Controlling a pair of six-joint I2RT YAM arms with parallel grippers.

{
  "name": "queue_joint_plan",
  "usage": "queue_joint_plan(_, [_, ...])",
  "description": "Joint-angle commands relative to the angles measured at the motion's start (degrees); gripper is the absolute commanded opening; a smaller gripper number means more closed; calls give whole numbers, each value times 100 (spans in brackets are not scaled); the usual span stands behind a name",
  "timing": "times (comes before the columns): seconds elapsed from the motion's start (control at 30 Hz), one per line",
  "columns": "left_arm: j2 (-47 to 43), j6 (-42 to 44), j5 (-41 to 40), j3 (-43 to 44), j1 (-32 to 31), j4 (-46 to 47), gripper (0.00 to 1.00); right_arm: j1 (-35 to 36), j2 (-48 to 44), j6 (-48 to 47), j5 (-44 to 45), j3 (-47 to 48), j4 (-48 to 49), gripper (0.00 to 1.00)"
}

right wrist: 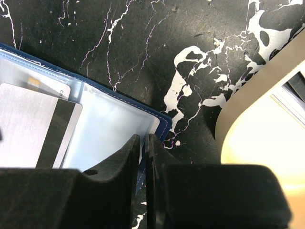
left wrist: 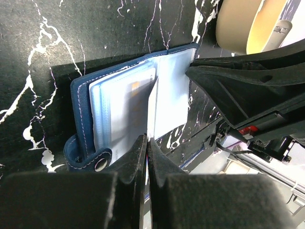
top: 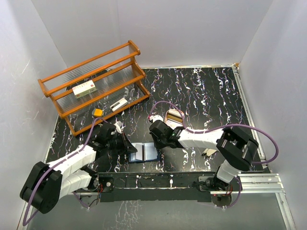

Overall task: Put the credit cards into the card holder
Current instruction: Insert the credit card into the card holder.

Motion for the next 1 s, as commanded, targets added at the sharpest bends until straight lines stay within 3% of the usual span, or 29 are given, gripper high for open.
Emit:
queue_joint_plan(0.0, [127, 177, 51, 173, -23, -30, 0, 20, -6, -127, 168, -91, 193, 9])
queue_joint_plan(0.57, [841, 450, -280, 297, -23, 226, 0, 20, -17, -168, 143, -167, 160, 9])
queue_joint_plan(0.97, [727, 166, -446, 122, -23, 439, 0, 16, -75, 41, 65, -253, 213, 9])
